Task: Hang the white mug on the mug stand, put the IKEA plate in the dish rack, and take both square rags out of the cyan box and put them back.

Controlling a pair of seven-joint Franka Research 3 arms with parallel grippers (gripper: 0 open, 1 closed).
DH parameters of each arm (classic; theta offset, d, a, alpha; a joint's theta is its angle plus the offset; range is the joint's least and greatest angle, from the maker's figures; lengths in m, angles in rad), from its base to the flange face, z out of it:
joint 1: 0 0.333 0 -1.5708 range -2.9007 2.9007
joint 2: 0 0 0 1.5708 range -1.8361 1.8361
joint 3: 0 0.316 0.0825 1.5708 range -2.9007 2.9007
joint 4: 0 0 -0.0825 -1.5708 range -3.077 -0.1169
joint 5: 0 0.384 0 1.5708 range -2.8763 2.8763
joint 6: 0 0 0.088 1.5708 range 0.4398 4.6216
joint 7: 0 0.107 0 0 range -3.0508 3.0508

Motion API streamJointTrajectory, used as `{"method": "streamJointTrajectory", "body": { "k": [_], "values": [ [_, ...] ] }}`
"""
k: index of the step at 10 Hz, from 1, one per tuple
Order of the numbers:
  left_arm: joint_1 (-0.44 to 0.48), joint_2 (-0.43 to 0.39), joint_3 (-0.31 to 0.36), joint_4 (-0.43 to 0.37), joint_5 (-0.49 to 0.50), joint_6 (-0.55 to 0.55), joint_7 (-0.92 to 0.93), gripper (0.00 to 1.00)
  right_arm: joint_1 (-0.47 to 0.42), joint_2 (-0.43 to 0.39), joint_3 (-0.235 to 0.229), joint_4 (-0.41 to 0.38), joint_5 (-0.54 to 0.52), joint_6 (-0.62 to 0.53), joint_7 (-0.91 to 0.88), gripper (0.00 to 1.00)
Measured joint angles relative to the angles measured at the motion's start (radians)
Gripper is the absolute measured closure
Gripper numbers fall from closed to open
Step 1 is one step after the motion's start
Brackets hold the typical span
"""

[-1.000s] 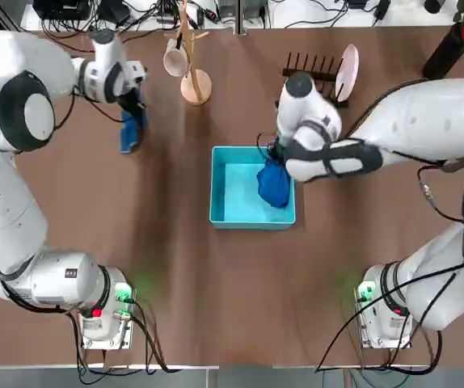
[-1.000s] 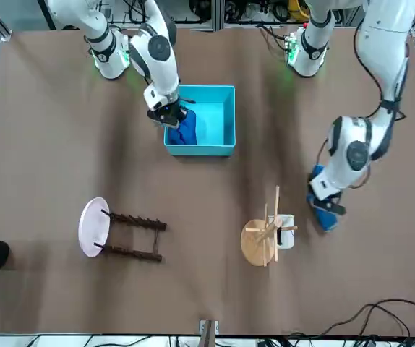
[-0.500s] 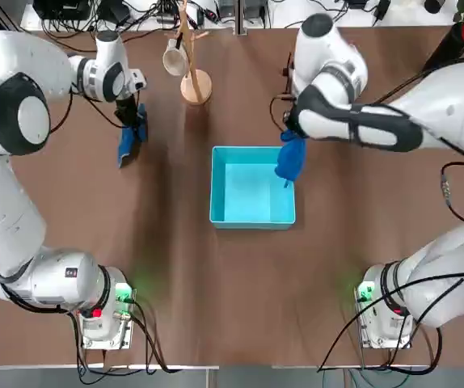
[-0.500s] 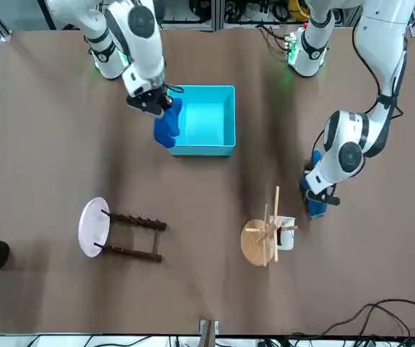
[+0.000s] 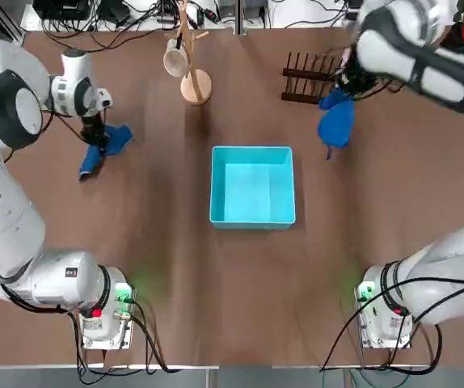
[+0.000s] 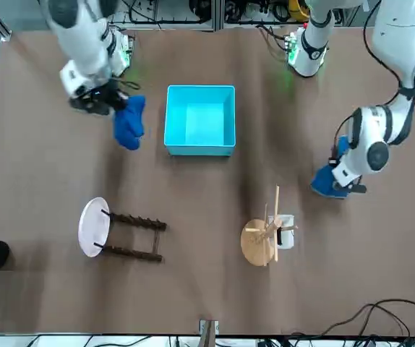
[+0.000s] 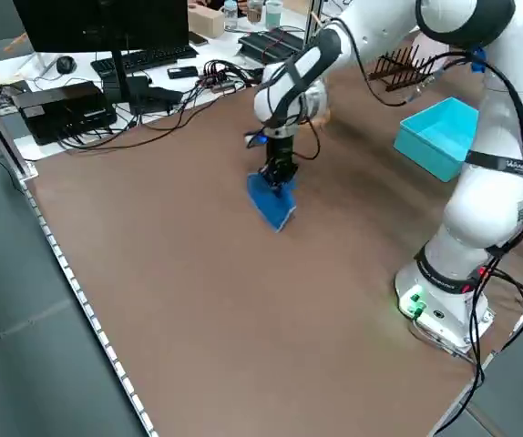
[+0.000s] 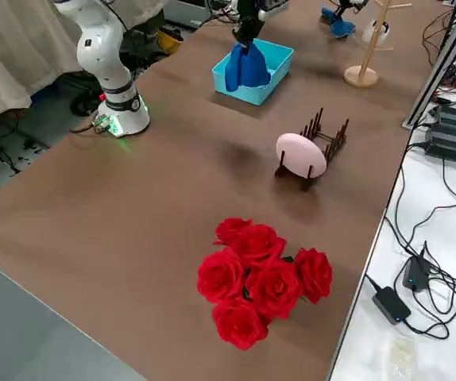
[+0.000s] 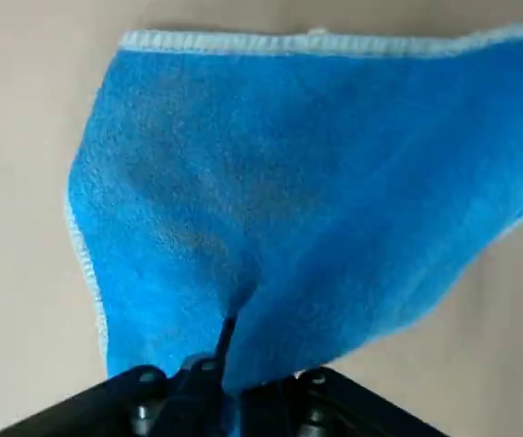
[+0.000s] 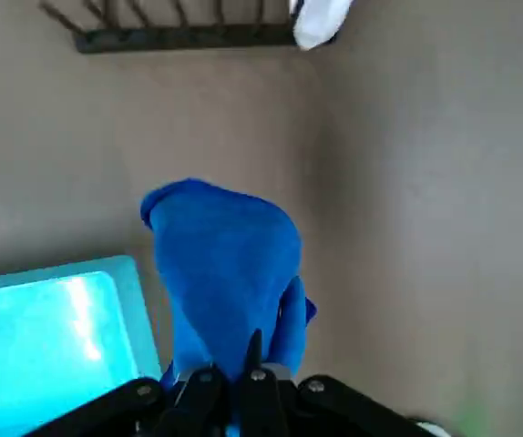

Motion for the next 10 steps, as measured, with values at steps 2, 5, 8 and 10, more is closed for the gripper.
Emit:
{"method": "streamJointTrajectory", "body": {
  "k": [2, 5, 8, 10],
  "values": [
    [0.011, 0.016, 0.174, -0.002, 0.004, 0.072, 0.228, 0.97, -0.037, 0.001, -0.112, -0.008, -0.010, 0.030, -0.165, 0.96],
    [0.049, 0.064, 0.306, -0.004, 0.004, 0.190, 0.419, 0.97, -0.195, 0.006, -0.132, -0.103, -0.045, 0.193, -0.370, 0.96],
    [0.016, 0.058, 0.258, -0.003, 0.003, 0.201, 0.407, 0.97, -0.287, 0.021, -0.131, -0.269, -0.111, 0.425, -0.433, 0.96],
    [0.000, 0.040, 0.124, -0.003, -0.007, 0.201, 0.302, 0.97, -0.376, 0.034, -0.132, -0.348, -0.115, 0.542, -0.561, 0.96]
  ]
}}
